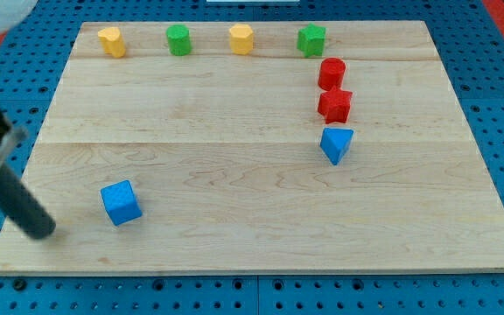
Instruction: Push the blue cube towards the blue triangle
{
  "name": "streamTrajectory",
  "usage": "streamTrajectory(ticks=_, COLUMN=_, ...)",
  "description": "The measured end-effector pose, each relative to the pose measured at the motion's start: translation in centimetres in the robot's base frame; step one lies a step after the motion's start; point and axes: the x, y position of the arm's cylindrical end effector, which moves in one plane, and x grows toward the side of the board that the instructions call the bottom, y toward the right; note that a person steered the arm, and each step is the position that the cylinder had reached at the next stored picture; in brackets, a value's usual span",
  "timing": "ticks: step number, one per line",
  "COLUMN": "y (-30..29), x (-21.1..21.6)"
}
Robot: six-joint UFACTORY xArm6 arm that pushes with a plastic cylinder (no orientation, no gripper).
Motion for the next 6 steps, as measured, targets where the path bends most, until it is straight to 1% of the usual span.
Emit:
streamTrajectory(ticks=1, y=6.0, x=-3.3)
streamTrajectory(ticks=2, y=4.8, x=0.5)
streamTrajectory(ticks=3, y=3.9, x=2.0)
streamTrajectory(ticks=4, y=11.7, x=-0.4)
streamTrajectory(ticks=5, y=20.9, x=-0.8)
streamTrajectory(ticks=6, y=22.8, x=1.7)
